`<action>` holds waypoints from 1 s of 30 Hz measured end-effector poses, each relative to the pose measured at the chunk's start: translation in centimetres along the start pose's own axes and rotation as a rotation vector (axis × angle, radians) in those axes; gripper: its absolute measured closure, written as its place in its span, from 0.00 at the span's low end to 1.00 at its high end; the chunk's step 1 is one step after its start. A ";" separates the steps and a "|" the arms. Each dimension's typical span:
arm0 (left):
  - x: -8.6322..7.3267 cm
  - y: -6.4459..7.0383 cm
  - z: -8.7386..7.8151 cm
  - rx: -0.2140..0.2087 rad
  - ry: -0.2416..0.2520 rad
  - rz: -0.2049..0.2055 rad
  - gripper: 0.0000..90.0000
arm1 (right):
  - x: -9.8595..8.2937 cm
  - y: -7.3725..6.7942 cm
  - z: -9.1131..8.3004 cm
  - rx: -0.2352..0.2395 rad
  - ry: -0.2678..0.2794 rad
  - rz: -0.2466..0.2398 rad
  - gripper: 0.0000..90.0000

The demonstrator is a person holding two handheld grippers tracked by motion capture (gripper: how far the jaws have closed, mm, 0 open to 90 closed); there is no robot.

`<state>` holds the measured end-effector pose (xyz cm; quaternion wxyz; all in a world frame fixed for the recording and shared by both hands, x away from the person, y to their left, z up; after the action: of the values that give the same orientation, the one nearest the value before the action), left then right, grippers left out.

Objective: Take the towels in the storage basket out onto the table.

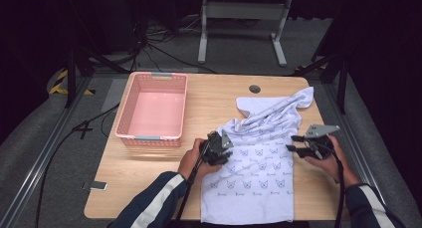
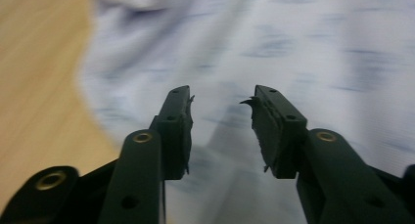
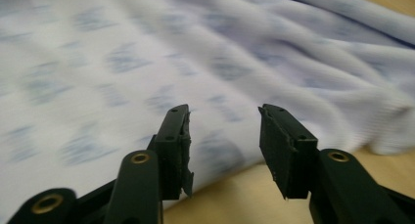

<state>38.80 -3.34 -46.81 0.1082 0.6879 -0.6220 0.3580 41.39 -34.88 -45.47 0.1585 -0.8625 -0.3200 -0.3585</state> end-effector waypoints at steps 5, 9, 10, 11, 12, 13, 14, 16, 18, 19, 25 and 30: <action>0.3 5.4 -1.9 -0.163 0.065 0.064 0.45 | -3.2 -5.2 -2.2 0.195 -0.078 -0.103 0.64; 0.7 9.7 -2.0 -0.316 0.081 0.104 0.36 | -4.9 -6.9 -3.1 0.228 -0.098 -0.102 0.63; 0.7 10.3 -1.6 -0.309 0.055 0.127 0.37 | -5.2 -7.1 -3.2 0.225 -0.102 -0.107 0.63; 0.7 10.7 -1.2 -0.292 0.021 0.158 0.37 | -5.6 -7.2 -3.3 0.228 -0.111 -0.112 0.63; 0.5 10.8 -0.9 -0.292 0.002 0.172 0.38 | -5.9 -7.4 -3.5 0.224 -0.119 -0.110 0.63; 0.4 10.7 -0.7 -0.306 0.021 0.143 0.39 | -6.1 -7.4 -3.7 0.224 -0.124 -0.116 0.63; 0.4 10.7 -0.7 -0.306 0.021 0.143 0.43 | -6.1 -7.4 -3.7 0.224 -0.124 -0.116 0.63; 0.3 9.7 -0.7 -0.290 0.025 0.109 0.54 | -6.5 -7.4 -4.1 0.244 -0.122 -0.121 0.60; 0.0 9.2 -0.6 -0.285 0.032 0.082 0.62 | -6.8 -7.4 -4.3 0.255 -0.125 -0.122 0.59; -0.1 9.0 -0.6 -0.278 0.033 0.070 0.68 | -6.8 -7.4 -4.2 0.255 -0.123 -0.122 0.58; -1.0 7.1 -0.8 -0.211 0.019 0.052 0.99 | -6.7 -8.4 -4.5 0.306 -0.122 -0.164 0.60; -1.4 6.3 -1.5 -0.236 0.049 0.031 0.80 | -7.0 -9.6 -4.5 0.387 -0.144 -0.240 0.57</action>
<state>32.44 -2.57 -48.46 0.1982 0.6518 -0.6675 0.3004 28.87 -33.08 -46.99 0.2540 -0.7953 -0.4933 -0.2441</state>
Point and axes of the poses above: each handheld gripper's, and its own axes: z roughly forward along the jaws, x roughly out of its top, y roughly to its right, the point moved 4 cm from there along z, roughly forward along the jaws, and after that the axes turned 15 degrees about z, right-handed, at the moved point
